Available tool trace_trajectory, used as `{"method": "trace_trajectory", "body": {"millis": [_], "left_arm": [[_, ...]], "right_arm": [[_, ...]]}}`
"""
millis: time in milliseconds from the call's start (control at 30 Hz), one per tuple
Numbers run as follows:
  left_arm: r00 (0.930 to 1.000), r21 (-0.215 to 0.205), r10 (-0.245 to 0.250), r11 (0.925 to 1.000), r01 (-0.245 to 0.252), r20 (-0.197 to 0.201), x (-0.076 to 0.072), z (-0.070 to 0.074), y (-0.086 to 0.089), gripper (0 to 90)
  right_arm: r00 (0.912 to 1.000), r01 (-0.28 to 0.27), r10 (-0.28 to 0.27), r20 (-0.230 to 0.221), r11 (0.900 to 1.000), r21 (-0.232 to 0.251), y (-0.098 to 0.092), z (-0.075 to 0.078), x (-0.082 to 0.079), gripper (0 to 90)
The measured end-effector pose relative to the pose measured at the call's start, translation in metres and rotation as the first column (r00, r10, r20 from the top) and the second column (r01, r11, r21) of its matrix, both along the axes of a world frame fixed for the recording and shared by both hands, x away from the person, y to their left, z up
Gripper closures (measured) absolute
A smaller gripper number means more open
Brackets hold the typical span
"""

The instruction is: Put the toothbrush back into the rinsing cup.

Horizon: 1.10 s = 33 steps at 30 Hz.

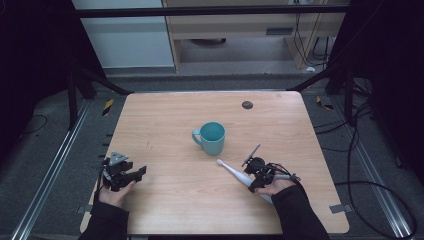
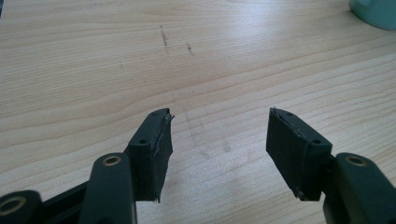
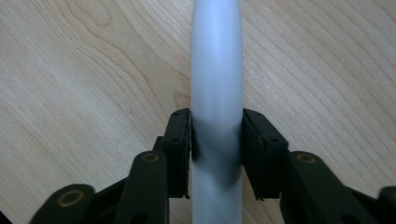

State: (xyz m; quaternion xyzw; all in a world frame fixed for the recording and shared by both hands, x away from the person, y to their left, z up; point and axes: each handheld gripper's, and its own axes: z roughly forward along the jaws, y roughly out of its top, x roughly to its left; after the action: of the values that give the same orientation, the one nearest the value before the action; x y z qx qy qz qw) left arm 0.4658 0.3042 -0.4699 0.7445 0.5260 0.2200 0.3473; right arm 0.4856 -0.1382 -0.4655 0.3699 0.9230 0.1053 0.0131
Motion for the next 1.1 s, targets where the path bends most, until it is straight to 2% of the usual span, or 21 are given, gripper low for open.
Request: {"method": "trace_trajectory", "body": {"millis": [133,167,200,267,333,367,400,533,567,600,700,800,967,1033,1100], "left_arm": [[1.0,0.001,0.0,1.0,0.0,0.0,0.0,0.0,0.0,40.1],[1.0,0.0,0.0,1.0,0.0,0.0,0.0,0.0,0.0,40.1],[1.0,0.0,-0.001,1.0,0.001,0.0,0.0,0.0,0.0,40.1],[1.0,0.001,0.0,1.0,0.0,-0.001,0.0,0.0,0.0,40.0],[1.0,0.001,0.0,1.0,0.0,-0.001,0.0,0.0,0.0,40.0],[1.0,0.001,0.0,1.0,0.0,-0.001,0.0,0.0,0.0,40.1],[1.0,0.001,0.0,1.0,0.0,-0.001,0.0,0.0,0.0,40.1],[1.0,0.001,0.002,1.0,-0.002,0.0,0.0,0.0,0.0,40.1],[1.0,0.002,0.002,1.0,-0.002,0.0,0.0,0.0,0.0,40.1],[1.0,0.002,0.002,1.0,-0.002,0.0,0.0,0.0,0.0,40.1],[1.0,0.001,0.001,1.0,-0.001,0.002,0.0,0.0,0.0,40.1],[1.0,0.001,0.001,1.0,-0.001,0.0,0.0,0.0,0.0,40.1],[1.0,0.001,0.001,1.0,-0.001,0.003,0.0,0.0,0.0,40.1],[1.0,0.001,0.001,1.0,-0.001,0.002,0.0,0.0,0.0,40.1],[1.0,0.0,0.001,1.0,-0.001,0.002,0.0,0.0,0.0,40.1]], "right_arm": [[0.9998,0.018,-0.018,-0.002,1.0,0.011,-0.001,-0.001,0.0,65.8],[1.0,0.005,-0.005,0.007,1.0,0.018,-0.002,-0.001,0.0,65.8],[0.9994,0.033,-0.033,0.001,0.999,0.019,-0.001,-0.001,-0.001,65.9],[0.9993,0.035,-0.035,0.008,0.999,0.018,-0.002,-0.001,-0.002,66.1],[0.9989,0.036,-0.036,0.03,0.999,0.013,-0.001,-0.001,-0.002,66.3],[0.9981,0.042,-0.043,0.044,0.999,0.026,-0.003,0.002,-0.003,66.3],[0.9981,0.042,-0.043,0.044,0.999,0.026,-0.003,0.002,-0.003,66.3],[0.9959,0.05,-0.056,0.071,0.995,0.085,-0.008,0.012,-0.008,66.3],[0.9951,0.044,-0.054,0.083,0.993,0.114,-0.011,0.017,-0.012,66.3],[0.9951,0.044,-0.054,0.083,0.993,0.114,-0.011,0.017,-0.012,66.3],[0.9935,0.049,-0.066,0.093,0.984,0.168,-0.019,0.024,-0.021,66.3],[0.9921,0.049,-0.069,0.105,0.982,0.185,-0.022,0.025,-0.024,66.3],[0.9812,0.075,-0.114,0.156,0.969,0.237,-0.029,0.03,-0.029,66.3],[0.9702,0.082,-0.138,0.199,0.96,0.266,-0.033,0.033,-0.029,66.3],[0.9614,0.105,-0.171,0.215,0.951,0.289,-0.036,0.036,-0.029,66.3]]}}
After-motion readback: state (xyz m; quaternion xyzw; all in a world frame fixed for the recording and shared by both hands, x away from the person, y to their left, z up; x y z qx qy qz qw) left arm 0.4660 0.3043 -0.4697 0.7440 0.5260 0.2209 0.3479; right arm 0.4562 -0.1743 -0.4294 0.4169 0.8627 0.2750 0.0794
